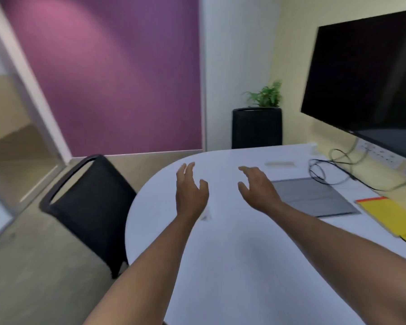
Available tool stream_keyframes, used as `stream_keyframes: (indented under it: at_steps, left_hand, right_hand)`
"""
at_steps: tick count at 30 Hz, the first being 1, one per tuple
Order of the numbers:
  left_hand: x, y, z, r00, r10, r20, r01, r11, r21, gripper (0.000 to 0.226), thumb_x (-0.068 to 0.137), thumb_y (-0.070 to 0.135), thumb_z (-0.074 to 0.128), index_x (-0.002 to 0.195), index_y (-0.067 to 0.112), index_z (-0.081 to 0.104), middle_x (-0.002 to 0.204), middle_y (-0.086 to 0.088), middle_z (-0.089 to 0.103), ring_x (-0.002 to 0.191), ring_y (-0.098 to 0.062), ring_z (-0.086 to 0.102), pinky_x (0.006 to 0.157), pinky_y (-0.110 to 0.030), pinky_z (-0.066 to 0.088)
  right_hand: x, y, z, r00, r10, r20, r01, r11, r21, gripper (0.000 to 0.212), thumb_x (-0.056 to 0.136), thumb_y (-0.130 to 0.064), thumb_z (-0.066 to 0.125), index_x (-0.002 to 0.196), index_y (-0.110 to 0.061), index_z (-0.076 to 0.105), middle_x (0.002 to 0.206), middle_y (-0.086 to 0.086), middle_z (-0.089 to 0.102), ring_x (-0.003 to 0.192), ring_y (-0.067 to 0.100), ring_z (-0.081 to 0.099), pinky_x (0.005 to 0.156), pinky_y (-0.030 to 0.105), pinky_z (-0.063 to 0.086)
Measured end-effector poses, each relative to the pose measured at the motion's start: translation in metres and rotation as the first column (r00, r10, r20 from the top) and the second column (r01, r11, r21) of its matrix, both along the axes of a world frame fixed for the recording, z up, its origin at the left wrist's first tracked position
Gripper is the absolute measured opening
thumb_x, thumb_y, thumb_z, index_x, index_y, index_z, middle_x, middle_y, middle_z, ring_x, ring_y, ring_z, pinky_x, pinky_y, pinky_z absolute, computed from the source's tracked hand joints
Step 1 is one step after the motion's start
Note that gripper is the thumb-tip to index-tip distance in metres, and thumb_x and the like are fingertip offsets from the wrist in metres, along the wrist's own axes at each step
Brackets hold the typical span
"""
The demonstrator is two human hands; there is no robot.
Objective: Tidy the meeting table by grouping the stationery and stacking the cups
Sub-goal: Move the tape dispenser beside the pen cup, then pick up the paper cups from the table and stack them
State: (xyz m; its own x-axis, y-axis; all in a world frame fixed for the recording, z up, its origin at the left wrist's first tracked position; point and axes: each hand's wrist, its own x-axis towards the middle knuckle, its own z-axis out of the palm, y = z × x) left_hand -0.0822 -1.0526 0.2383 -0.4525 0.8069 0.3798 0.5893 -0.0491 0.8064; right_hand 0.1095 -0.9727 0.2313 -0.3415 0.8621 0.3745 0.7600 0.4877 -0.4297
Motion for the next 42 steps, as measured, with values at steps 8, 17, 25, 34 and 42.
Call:
stream_keyframes:
  at_steps: [8, 17, 25, 34, 42]
  left_hand:
    - [-0.066, -0.08, -0.028, 0.941, 0.152, -0.303, -0.195, 0.973, -0.12, 0.059, 0.093, 0.023, 0.055, 0.148, 0.024, 0.033, 0.161, -0.001, 0.015, 0.148, -0.022, 0.015, 0.113, -0.047, 0.036]
    - [-0.208, -0.17, -0.032, 0.795, 0.273, -0.542, -0.363, 0.93, -0.064, 0.061, 0.09, 0.021, 0.055, 0.148, 0.023, 0.035, 0.162, -0.006, 0.015, 0.15, -0.025, 0.012, 0.118, -0.045, 0.025]
    - [-0.371, -0.252, -0.003, 0.738, 0.401, -0.542, -0.528, 0.844, -0.095, 0.064, 0.089, 0.023, 0.055, 0.149, 0.022, 0.033, 0.162, -0.009, 0.018, 0.148, -0.03, 0.016, 0.12, -0.045, 0.02]
    - [-0.5, -0.314, -0.011, 0.716, 0.499, -0.488, -0.635, 0.756, -0.158, 0.066, 0.093, 0.028, 0.053, 0.152, 0.028, 0.024, 0.164, -0.001, 0.012, 0.151, -0.023, 0.009, 0.122, -0.043, 0.016]
    - [-0.616, -0.29, -0.024, 0.676, 0.527, -0.515, -0.683, 0.711, -0.17, 0.062, 0.093, 0.027, 0.052, 0.151, 0.024, 0.028, 0.162, -0.003, 0.015, 0.151, -0.023, 0.009, 0.121, -0.045, 0.022]
  right_hand:
    - [-0.098, -0.043, -0.043, 0.982, 0.191, 0.011, -0.188, 0.974, -0.123, 0.051, 0.095, -0.029, 0.05, 0.144, -0.019, 0.04, 0.143, 0.007, 0.046, 0.128, 0.027, 0.047, 0.106, 0.043, 0.041]
    - [-0.277, -0.107, -0.043, 0.917, 0.396, 0.049, -0.396, 0.918, -0.021, 0.051, 0.094, -0.028, 0.051, 0.143, -0.017, 0.043, 0.142, 0.006, 0.049, 0.126, 0.025, 0.05, 0.105, 0.04, 0.043]
    - [-0.448, -0.195, -0.036, 0.832, 0.547, 0.089, -0.553, 0.832, 0.056, 0.056, 0.091, -0.029, 0.053, 0.144, -0.014, 0.041, 0.139, 0.007, 0.048, 0.124, 0.027, 0.048, 0.101, 0.041, 0.045]
    - [-0.613, -0.243, -0.026, 0.723, 0.655, 0.218, -0.686, 0.718, 0.115, 0.06, 0.093, -0.034, 0.046, 0.149, -0.016, 0.03, 0.151, 0.009, 0.035, 0.139, 0.026, 0.034, 0.112, 0.041, 0.033]
    - [-0.741, -0.203, -0.038, 0.671, 0.724, 0.161, -0.741, 0.665, 0.098, 0.062, 0.095, -0.032, 0.046, 0.15, -0.015, 0.025, 0.154, 0.011, 0.03, 0.146, 0.028, 0.023, 0.118, 0.041, 0.025]
